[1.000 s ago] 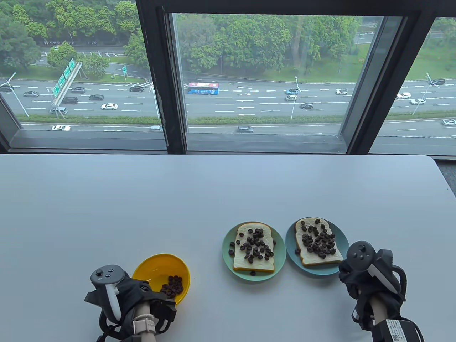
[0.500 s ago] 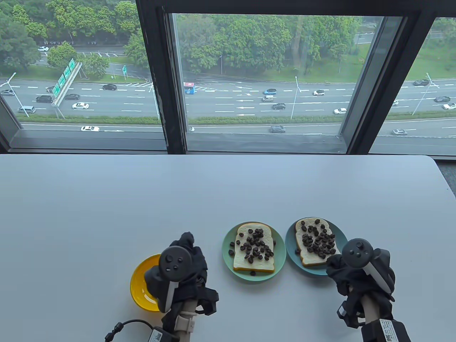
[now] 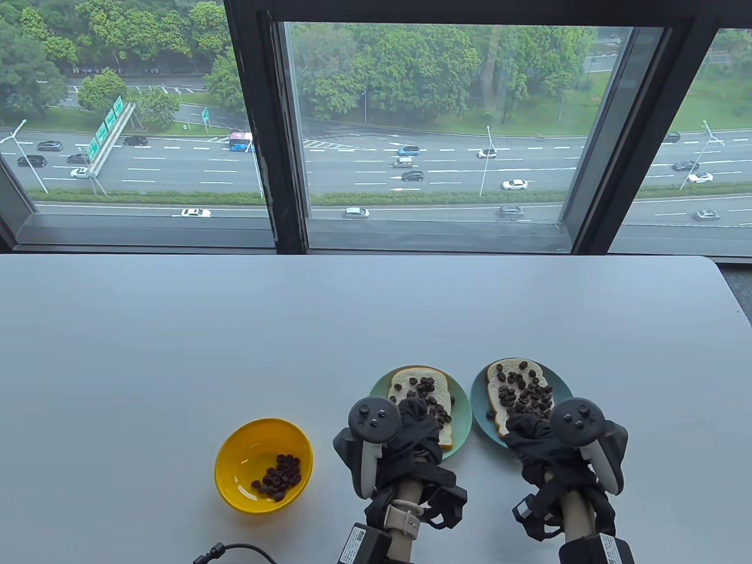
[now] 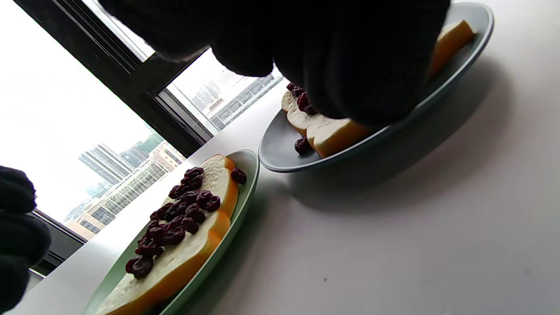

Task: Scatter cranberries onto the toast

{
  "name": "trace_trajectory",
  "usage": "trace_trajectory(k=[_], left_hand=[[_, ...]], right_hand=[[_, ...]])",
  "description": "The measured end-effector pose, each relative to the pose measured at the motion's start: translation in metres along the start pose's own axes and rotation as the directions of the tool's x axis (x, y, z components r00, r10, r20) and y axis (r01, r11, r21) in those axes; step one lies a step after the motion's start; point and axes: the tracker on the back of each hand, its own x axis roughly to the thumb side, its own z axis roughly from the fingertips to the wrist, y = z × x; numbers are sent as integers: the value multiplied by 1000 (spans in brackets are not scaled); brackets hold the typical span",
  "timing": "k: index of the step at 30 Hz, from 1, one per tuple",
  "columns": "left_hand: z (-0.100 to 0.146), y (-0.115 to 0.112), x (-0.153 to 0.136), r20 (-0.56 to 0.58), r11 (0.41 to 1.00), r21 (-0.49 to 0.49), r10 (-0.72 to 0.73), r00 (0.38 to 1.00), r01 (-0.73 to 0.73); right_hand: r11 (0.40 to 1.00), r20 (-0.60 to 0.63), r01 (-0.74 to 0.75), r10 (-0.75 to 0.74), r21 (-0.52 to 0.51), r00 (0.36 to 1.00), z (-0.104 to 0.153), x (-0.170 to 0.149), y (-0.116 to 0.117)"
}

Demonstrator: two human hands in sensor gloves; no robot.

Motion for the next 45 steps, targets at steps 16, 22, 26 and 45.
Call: trace_trajectory(k=[16,22,26,45], left_hand=[[11,3,-7,60,955,143,-271,961,261],[19,-2,6,84,883,276,-417,905,381],[20,-1,6,83,844,291,-492,867,451],[8,-13,-8,139,711,61,-701,700,701]], right_hand=[[996,96,-45,53,-79,994,9,2,-5],[862,193,-324,420,-390,887,24,24,-9],[831,169,-407,495,-379,852,24,31,3],[520,27,-808,845,-278,535,15,23,29]])
